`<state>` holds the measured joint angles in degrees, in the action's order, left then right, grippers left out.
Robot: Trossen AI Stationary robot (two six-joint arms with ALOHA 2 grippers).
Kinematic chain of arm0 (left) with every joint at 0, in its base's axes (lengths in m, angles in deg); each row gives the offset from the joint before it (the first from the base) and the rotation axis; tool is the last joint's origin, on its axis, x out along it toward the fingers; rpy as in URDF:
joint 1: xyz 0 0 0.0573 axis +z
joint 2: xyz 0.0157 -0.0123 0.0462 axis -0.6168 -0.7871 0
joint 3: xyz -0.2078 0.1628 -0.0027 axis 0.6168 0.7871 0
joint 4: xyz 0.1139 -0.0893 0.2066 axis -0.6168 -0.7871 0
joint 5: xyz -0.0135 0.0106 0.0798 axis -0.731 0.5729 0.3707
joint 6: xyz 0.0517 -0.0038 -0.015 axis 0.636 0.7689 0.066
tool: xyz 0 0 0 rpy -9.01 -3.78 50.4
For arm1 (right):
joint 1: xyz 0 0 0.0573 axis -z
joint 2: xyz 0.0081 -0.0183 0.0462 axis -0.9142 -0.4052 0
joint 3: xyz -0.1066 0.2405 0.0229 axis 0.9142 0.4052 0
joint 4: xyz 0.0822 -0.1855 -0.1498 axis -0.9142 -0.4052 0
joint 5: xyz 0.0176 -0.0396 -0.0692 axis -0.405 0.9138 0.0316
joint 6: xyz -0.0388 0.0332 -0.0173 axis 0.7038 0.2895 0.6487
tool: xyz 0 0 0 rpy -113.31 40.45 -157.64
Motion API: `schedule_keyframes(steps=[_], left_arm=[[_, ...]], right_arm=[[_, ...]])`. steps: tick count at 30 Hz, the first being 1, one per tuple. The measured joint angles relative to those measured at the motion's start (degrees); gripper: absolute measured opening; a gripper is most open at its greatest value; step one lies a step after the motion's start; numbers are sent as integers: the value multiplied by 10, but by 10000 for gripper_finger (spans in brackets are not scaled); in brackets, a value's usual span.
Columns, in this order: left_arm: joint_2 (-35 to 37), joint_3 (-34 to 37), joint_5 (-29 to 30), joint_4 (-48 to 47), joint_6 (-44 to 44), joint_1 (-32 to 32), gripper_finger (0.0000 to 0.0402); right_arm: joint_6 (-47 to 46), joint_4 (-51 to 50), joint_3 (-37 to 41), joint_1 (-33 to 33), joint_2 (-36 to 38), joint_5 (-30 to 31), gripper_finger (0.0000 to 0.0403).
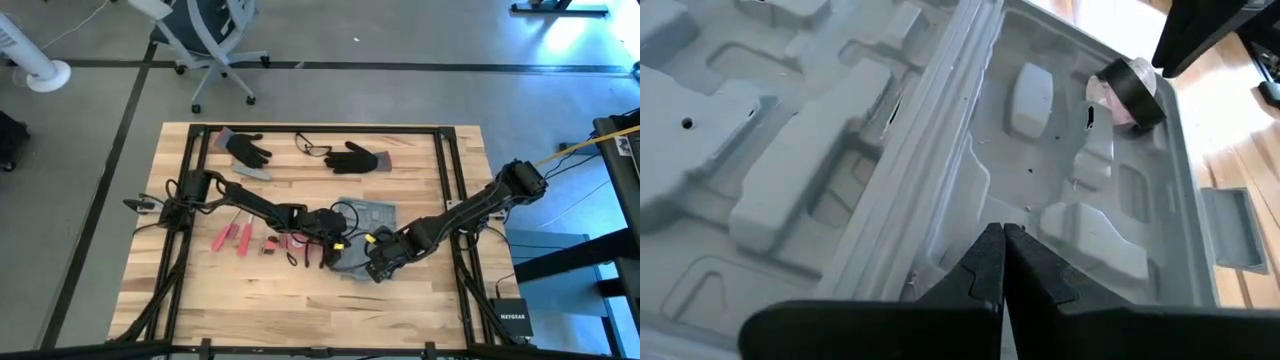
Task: Prefit tool cases
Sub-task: Put the black electrical tape into the prefit tool case
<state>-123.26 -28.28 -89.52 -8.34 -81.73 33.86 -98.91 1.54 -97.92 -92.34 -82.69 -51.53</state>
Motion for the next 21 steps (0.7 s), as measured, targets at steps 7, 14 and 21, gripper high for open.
schedule_keyframes(steps=[7, 14, 21], left_arm=[[0, 0, 0, 0, 0, 0, 0], [0, 0, 0, 0, 0, 0, 0], [0, 0, 0, -1, -1, 0, 0]], right_arm=[[11, 12, 5, 0, -32, -20, 0], [13, 45, 12, 0, -51, -21, 0], [13, 7, 8, 0, -24, -3, 0]])
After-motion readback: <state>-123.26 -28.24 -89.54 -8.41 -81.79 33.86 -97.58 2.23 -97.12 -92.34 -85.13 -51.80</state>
